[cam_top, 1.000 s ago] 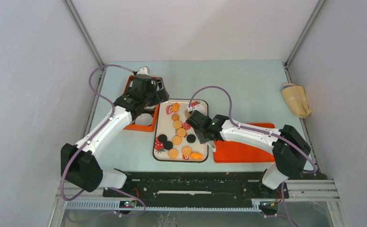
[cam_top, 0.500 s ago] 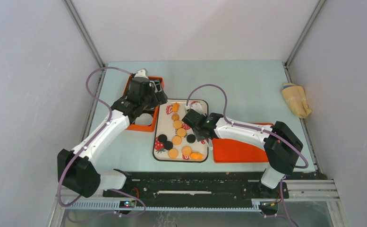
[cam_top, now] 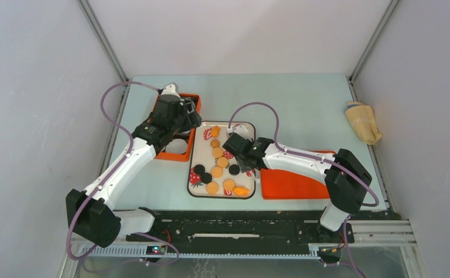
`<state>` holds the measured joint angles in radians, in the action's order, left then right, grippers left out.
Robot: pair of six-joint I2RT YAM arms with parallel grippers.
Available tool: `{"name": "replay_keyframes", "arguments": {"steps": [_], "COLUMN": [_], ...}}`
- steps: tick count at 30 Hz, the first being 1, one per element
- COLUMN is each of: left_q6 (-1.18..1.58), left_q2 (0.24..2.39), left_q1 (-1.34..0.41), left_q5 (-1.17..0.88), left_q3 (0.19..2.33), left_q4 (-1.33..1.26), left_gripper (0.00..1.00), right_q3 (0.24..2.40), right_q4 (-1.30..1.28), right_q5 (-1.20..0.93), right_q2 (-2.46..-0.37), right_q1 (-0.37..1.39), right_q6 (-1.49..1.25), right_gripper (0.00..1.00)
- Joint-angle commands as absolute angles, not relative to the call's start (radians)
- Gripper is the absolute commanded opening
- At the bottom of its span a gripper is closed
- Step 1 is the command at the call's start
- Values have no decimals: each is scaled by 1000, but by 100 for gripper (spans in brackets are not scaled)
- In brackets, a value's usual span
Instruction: Pack the cookies
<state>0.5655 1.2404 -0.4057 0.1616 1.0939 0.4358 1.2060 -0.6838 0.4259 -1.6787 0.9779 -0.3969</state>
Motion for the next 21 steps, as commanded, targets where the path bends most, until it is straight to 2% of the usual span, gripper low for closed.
{"name": "replay_keyframes", "arguments": {"steps": [1, 13, 21], "left_q6": [544, 550, 554], "left_q2": [1239, 1210, 1235], "left_q1": [-404, -403, -405], "left_q5": [162, 198, 181], "left_q3": [1078, 1079, 1063], "left_q4": [431, 436, 426], "left_gripper": [68, 71, 72], "right_q3": [1247, 1405, 1365], "right_q4": [-702, -733, -723], "right_q5": [472, 601, 571], "right_q2": [-1626, -1450, -1486], "right_q1": [991, 945, 679], "right_q6": [-435, -398, -397], "right_gripper": [0, 0, 0]}}
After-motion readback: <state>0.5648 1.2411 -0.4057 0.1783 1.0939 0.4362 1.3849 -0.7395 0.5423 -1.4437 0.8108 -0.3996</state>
